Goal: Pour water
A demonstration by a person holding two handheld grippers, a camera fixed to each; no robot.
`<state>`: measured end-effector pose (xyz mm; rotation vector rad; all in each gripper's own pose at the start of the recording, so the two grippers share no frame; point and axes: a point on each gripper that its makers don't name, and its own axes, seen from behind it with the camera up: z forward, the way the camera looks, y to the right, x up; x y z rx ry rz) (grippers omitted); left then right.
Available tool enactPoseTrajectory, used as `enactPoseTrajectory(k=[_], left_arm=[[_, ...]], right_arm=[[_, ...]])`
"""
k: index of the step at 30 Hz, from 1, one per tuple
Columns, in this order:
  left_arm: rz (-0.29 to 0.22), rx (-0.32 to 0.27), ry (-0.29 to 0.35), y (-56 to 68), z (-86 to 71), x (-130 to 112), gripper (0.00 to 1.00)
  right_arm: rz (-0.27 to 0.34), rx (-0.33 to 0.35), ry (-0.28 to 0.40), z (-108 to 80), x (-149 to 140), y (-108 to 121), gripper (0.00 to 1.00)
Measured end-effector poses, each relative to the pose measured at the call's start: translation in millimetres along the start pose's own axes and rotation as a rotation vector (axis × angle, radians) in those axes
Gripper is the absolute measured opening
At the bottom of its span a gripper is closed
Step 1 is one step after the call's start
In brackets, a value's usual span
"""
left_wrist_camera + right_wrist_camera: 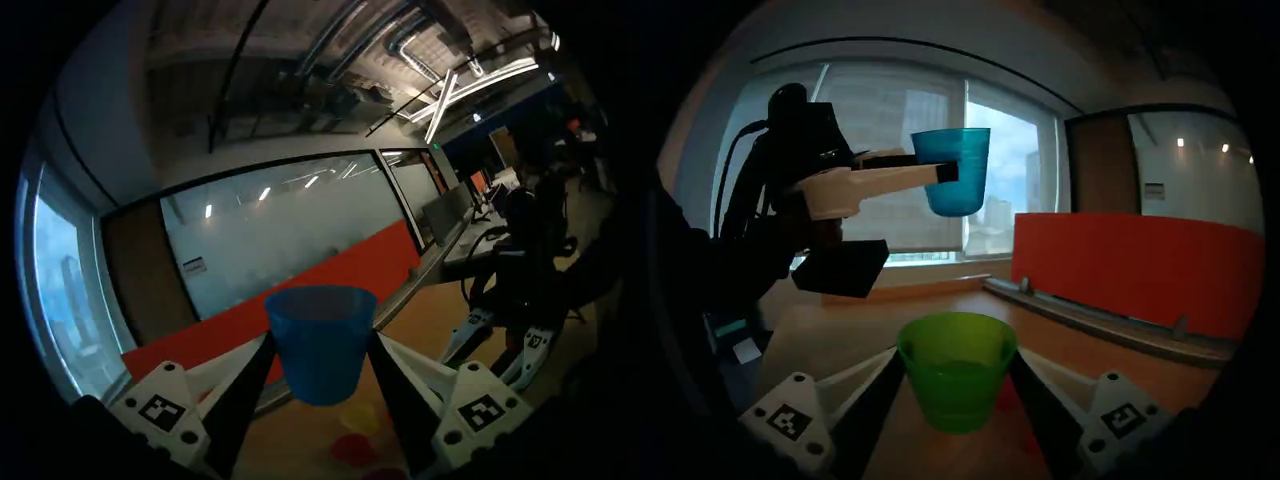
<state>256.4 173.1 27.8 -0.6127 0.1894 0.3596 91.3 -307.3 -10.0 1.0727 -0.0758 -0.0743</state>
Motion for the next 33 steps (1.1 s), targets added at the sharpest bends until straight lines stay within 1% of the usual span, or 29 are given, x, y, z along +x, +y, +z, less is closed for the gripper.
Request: enactPoseTrajectory(k=[2, 5, 8, 14, 17, 20, 23, 33], left_arm=[[-0.061, -0.003, -0.006, -2.8, -0.6, -2, 0.81], [-0.137, -0.008, -0.018, -5.2, -1.0, -6, 0.81], [-0.194, -0.008, -0.03, -6.6, -0.7, -10, 0.81], [-0.288, -0.03, -0.039, -3.2, 1.0, -14, 0.81], [-0.309, -0.037, -0.039, -4.0, 0.6, -15, 0.81], [-0.312, -0.039, -0.053, -3.2, -0.4, -22, 0.81], [-0.319, -0.043, -0.072, 0.0, -0.8, -29, 0.81], [-0.366, -0.061, -0.088, 6.4, -3.7, -41, 0.81]], right_arm=[[-0.001, 0.0, 0.003, -0.4, 1, 0, 0.89], [-0.002, -0.002, 0.007, -0.8, 4, 0, 0.89], [-0.003, -0.005, 0.011, -0.7, 6, 0, 0.89], [-0.004, -0.01, 0.014, -1.4, 8, 2, 0.89], [-0.005, -0.011, 0.014, -2.2, 9, 3, 0.89], [-0.002, -0.013, 0.013, -3.6, 10, 3, 0.89], [0.001, -0.016, 0.011, -4.7, 10, 5, 0.89], [0.015, -0.034, 0.008, -12.9, 15, 14, 0.89]])
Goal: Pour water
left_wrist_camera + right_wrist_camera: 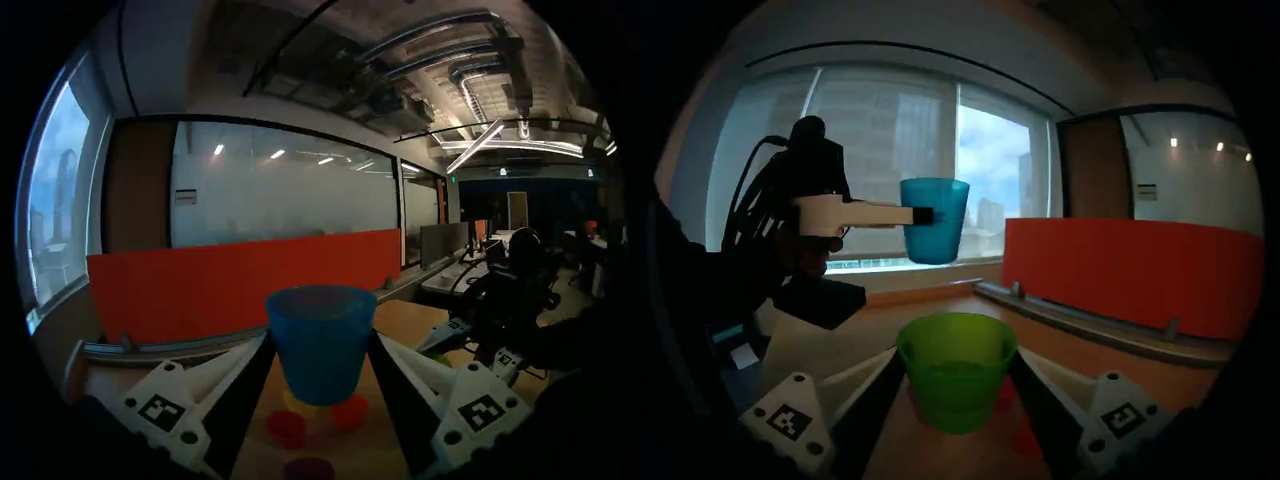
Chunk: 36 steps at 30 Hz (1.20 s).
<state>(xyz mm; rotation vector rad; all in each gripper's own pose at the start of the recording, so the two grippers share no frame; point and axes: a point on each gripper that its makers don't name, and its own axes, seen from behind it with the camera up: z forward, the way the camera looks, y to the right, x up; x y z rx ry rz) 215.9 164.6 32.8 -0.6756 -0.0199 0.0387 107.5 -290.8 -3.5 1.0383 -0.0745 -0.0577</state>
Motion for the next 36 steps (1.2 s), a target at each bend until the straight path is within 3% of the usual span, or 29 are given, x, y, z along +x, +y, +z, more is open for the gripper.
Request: enactPoseTrajectory(k=[26, 36], left_arm=[[-0.044, -0.053, -0.132, 20.6, -4.8, -80, 0.81], [-0.02, -0.092, -0.2, 36.4, -4.0, -106, 0.81]], right_arm=[[0.019, -0.059, -0.1, -41.4, -9, 33, 0.89], [0.012, -0.075, -0.134, -56.3, -11, 43, 0.9]])
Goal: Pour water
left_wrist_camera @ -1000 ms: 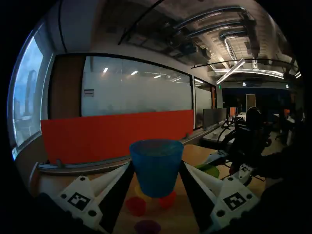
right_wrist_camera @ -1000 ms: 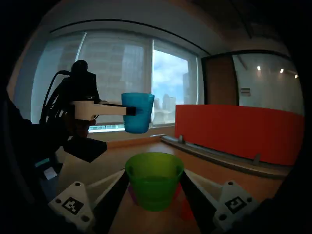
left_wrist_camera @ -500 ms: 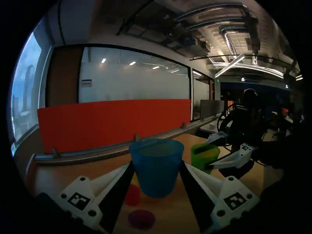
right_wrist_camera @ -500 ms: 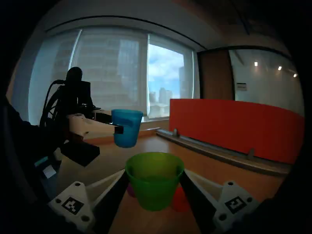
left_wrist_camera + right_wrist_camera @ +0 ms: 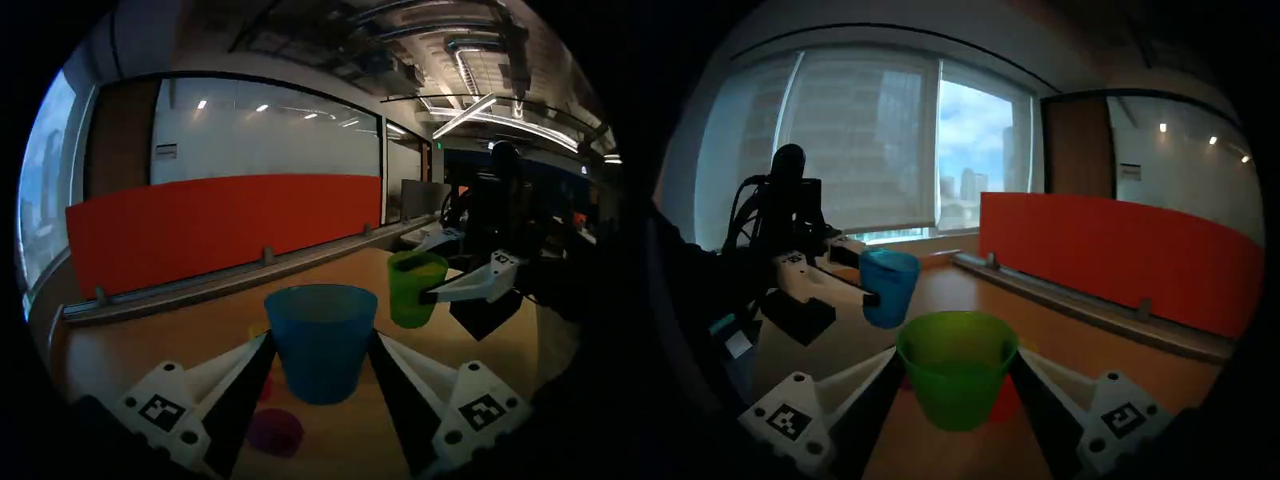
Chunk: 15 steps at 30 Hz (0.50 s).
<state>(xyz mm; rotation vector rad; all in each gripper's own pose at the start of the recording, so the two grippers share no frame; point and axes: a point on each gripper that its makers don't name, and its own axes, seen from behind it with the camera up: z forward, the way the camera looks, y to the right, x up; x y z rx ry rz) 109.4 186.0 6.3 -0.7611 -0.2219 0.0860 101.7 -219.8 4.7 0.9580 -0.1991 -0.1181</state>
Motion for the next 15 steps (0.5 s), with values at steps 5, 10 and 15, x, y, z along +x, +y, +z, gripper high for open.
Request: enactPoseTrajectory(k=[5, 10, 15], left_arm=[[0.013, -0.017, -0.035, 6.5, 4.9, -11, 0.82], [0.04, -0.032, -0.082, 13.9, 9.4, -26, 0.82], [0.074, -0.045, -0.128, 21.7, 14.1, -39, 0.82]], right_arm=[[-0.002, -0.005, -0.017, -6.0, -3, 4, 0.9], [-0.01, -0.008, -0.04, -9.0, -8, 6, 0.9], [-0.012, -0.002, -0.067, -11.3, -16, 7, 0.9]])
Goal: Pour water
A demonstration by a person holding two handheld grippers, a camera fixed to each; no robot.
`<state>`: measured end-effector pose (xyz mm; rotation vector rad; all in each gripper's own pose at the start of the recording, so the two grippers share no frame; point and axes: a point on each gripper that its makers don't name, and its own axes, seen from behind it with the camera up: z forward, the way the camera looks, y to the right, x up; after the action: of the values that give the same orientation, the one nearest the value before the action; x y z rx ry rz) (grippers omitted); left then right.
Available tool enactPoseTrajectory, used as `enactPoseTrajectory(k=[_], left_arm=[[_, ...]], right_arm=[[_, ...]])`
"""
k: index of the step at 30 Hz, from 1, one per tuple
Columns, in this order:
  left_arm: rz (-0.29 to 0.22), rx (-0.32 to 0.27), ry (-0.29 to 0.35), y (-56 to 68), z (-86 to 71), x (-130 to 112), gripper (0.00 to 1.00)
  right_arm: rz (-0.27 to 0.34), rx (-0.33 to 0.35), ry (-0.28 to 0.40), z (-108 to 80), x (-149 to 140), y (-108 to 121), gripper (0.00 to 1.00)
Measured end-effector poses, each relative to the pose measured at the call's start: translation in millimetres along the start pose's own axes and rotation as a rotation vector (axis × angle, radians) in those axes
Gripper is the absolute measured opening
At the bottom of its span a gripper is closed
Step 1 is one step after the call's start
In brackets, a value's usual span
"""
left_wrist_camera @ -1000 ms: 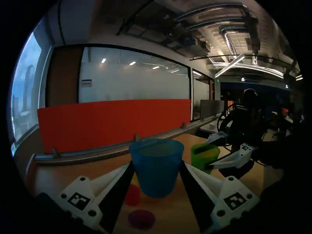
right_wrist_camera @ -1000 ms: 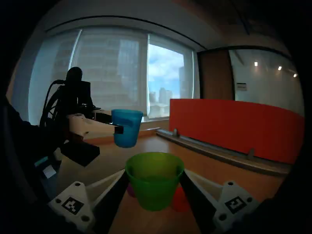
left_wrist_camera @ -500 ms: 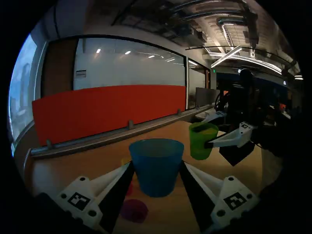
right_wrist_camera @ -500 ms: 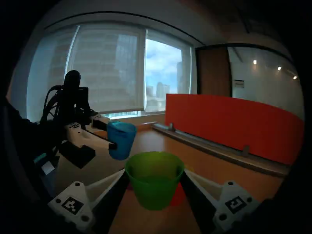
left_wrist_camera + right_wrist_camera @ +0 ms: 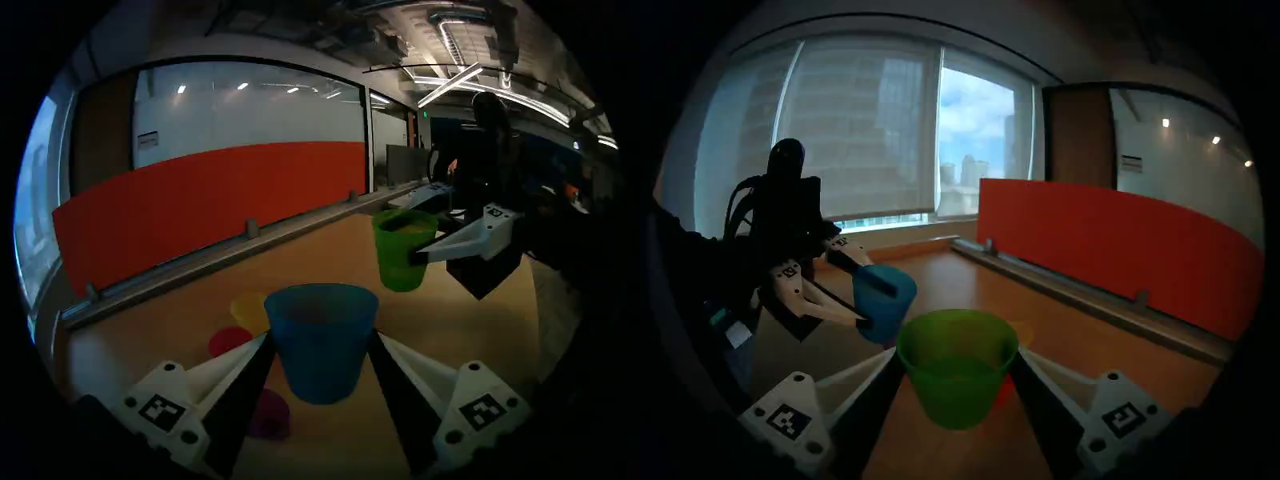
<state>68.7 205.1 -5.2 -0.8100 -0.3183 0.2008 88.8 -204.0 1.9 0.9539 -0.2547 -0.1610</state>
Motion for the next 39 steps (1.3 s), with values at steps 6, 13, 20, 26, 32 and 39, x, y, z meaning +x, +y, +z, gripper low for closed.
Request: enactPoseTrajectory(k=[6, 13, 20, 26, 32, 39], left_arm=[[0.031, -0.016, -0.054, 8.3, 6.2, -13, 0.82], [0.056, -0.03, -0.096, 14.5, 11.0, -24, 0.82], [0.062, -0.048, -0.105, 20.6, 14.1, -26, 0.82], [0.065, -0.054, -0.123, 22.2, 15.2, -31, 0.82], [0.078, -0.07, -0.167, 27.6, 17.1, -43, 0.82], [0.098, -0.082, -0.225, 29.2, 20.5, -60, 0.82]], right_arm=[[0.002, -0.003, -0.029, -1.3, -9, 4, 0.9], [0.008, -0.002, -0.045, -3.7, -16, 8, 0.9], [0.005, -0.002, -0.062, -4.6, -23, 11, 0.9], [0.001, 0.0, -0.077, -4.6, -27, 12, 0.9], [-0.007, 0.005, -0.11, -3.8, -38, 10, 0.9], [-0.004, 0.022, -0.154, -0.5, -50, 7, 0.91]])
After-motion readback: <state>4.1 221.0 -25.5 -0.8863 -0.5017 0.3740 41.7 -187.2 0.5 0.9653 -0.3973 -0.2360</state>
